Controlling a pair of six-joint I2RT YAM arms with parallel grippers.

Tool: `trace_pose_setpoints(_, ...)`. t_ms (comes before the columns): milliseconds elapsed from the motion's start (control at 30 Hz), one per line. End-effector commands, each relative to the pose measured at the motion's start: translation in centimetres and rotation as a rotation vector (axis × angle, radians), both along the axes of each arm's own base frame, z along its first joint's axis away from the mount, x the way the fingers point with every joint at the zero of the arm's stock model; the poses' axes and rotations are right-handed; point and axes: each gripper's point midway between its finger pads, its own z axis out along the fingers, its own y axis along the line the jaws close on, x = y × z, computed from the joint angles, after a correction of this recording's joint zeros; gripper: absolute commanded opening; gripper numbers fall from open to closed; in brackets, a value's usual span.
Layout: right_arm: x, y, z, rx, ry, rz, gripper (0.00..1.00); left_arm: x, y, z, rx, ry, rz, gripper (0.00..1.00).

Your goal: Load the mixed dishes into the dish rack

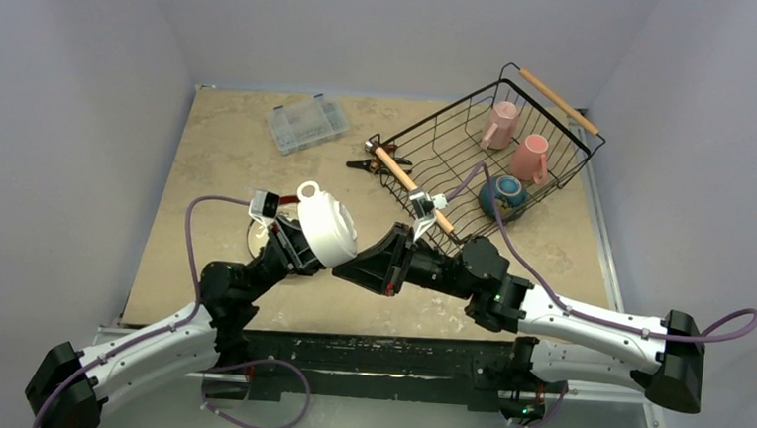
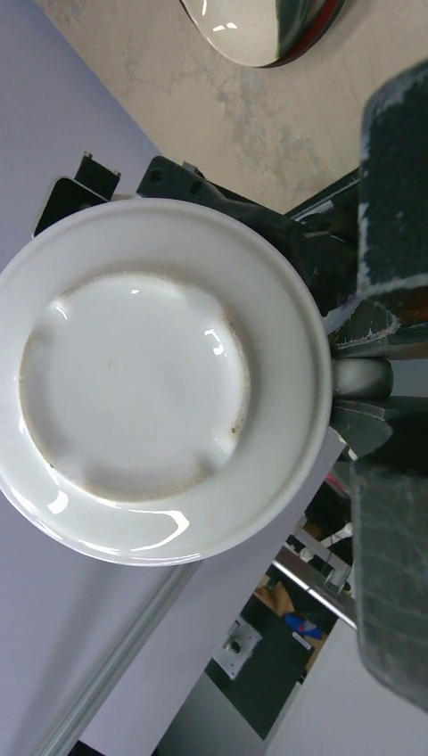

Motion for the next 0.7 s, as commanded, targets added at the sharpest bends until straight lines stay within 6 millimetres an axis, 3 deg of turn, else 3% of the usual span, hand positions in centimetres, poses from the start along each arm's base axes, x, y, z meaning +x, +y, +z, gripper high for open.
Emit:
trace_pose_setpoints(0, 1.1, -2.2, 5.6, 0.187, 0.022, -0.102, 0.0, -2.3, 0.1, 1.0, -0.01, -0.116, -0.056, 0.37)
trace_pose_setpoints(100, 1.1, -2.7, 5.7, 0.196, 0.042, -0.105, 0.0, -2.2, 0.3, -0.6, 0.011, -0.083, -0.048, 0.55)
trace_pose_setpoints(200, 1.7, -3.0, 5.6, 0.168, 0.044, -0.145, 0.0, -2.1, 0.7, -2.3, 0.019, -0.047, -0.036, 0.65)
trace_pose_setpoints(367, 3.6, -4.2, 5.4, 0.062, 0.033, -0.276, 0.0, -2.4, 1.6, -3.9, 0.008, -0.016, -0.027, 0.7)
trace_pose_setpoints(467, 6.1, -5.7, 3.4, -0.084, 0.058, -0.421, 0.0, -2.6, 1.8, -4.3, 0.024, -0.005, -0.025, 0.72)
trace_pose_setpoints(667, 10.4, -11.2, 1.0, -0.303, 0.049, -0.703, 0.0, -3.0, 1.6, -4.6, 0.122, -0.005, -0.018, 0.76)
